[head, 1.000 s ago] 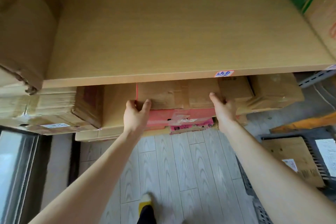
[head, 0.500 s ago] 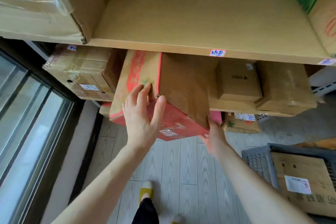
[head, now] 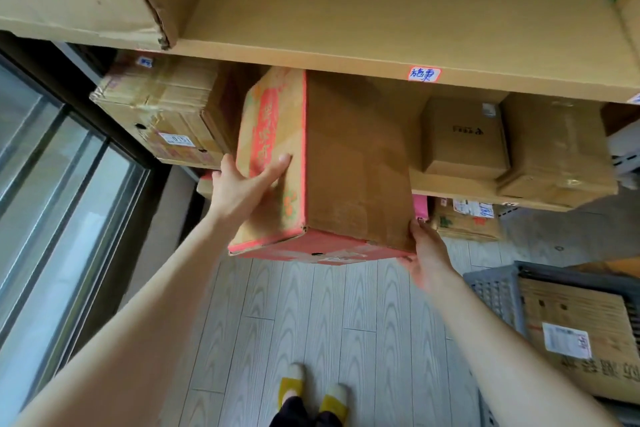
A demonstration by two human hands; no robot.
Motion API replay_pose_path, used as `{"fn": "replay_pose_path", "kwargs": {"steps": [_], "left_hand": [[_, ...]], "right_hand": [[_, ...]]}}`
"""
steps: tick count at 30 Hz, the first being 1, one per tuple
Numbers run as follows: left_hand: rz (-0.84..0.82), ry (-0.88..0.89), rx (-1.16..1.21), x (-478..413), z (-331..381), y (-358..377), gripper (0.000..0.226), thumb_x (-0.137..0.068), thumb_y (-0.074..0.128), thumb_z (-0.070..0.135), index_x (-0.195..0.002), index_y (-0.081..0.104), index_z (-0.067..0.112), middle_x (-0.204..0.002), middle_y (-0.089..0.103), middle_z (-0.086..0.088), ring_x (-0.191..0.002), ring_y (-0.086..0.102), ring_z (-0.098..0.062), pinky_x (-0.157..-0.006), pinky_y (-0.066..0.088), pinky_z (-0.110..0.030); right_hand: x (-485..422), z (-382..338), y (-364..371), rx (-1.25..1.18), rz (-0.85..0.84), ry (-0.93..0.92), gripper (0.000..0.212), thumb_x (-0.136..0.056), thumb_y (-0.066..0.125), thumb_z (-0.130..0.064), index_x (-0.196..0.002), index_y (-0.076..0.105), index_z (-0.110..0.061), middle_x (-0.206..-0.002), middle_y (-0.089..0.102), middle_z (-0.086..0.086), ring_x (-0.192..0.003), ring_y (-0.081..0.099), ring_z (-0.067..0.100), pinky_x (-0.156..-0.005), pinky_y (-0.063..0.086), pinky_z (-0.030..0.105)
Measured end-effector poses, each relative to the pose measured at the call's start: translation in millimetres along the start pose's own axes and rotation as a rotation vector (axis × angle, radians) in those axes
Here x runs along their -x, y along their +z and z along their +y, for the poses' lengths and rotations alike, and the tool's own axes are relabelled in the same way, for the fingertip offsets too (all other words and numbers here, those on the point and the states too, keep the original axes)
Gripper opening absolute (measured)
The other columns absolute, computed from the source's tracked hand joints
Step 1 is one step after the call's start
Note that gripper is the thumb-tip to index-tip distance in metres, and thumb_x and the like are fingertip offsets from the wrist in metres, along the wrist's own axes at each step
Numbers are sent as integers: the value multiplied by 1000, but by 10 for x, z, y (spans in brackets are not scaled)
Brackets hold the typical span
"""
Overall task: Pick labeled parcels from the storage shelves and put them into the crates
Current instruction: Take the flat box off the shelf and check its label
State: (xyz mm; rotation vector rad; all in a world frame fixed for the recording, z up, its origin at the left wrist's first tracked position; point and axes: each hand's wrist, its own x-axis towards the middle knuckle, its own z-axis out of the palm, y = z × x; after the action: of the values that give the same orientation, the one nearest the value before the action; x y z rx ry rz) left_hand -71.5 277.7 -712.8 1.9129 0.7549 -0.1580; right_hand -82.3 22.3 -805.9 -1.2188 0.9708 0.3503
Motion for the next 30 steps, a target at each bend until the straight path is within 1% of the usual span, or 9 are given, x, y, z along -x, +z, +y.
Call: {"fn": "replay_pose_path", "kwargs": {"steps": [3,5,10,14,17,20,25,28,30], "left_hand": [[-132,-67,138,-139,-77,-10,81,-67,67,62,-125,44,10,-107,58,2,-100,56,-16,-89,43,-28],[-103,-79,183,-244,-159,-41,88,-63,64,70,-122,53,6,-114,63,-3,-105,60,-22,-94,45,-32],[-28,-179,204,-353,-410,-22,56,-72,60,68,-91,64,17,-107,68,-4,-99,63,-22,-94,49,-38],[3,-148,144,-179,-521,36,81,-63,50,80,-95,65,7,-99,69,-8,-94,64,-26,-89,51,-43],[-24,-150,137,38,-581,-45,92,-56,49,84,-98,64,3,-98,69,-9,-93,65,-26,-86,52,-42],[-54,-154,146,297,-638,-223,93,-50,50,87,-99,64,9,-97,70,-5,-91,66,-23,-87,53,-42],[-46,-144,150,884,-673,-460,84,-56,52,83,-97,59,10,-98,68,-6,-90,65,-25,-84,53,-40],[-62,-99,205,1285,-577,-584,89,-55,53,84,-101,60,9,-100,68,-6,-91,64,-24,-80,53,-38],[-67,-54,243,1570,-441,-670,80,-65,55,78,-106,61,9,-103,67,-5,-93,63,-23,-77,50,-35]], "right_hand": [[-2,-70,25,112,3,-33,33,-98,44,-25,-131,48,-23,-128,53,1,-120,51,28,-95,44,43],[-3,-123,46,222,37,-29,34,-98,40,-30,-131,47,-22,-132,52,4,-119,51,29,-93,46,41],[-14,-148,27,522,141,-49,68,-89,33,-61,-135,44,-11,-136,49,9,-121,47,29,-103,36,39],[122,68,-74,497,208,-92,61,-94,32,-54,-122,52,-4,-110,57,11,-94,52,27,-83,42,36],[318,215,-183,472,241,-130,53,-96,35,-47,-114,55,-1,-105,57,12,-90,51,25,-77,40,33],[611,290,-276,481,245,-109,56,-95,39,-46,-105,59,5,-109,63,20,-87,55,29,-80,45,38],[1137,382,-520,483,216,-130,63,-95,41,-44,-113,55,15,-118,59,28,-102,59,39,-92,45,46],[1503,367,-713,436,192,-154,64,-94,41,-46,-113,55,13,-118,59,28,-102,59,39,-88,47,45],[1743,317,-829,366,163,-205,58,-94,43,-44,-112,58,9,-119,61,24,-107,57,38,-93,45,46]]}}
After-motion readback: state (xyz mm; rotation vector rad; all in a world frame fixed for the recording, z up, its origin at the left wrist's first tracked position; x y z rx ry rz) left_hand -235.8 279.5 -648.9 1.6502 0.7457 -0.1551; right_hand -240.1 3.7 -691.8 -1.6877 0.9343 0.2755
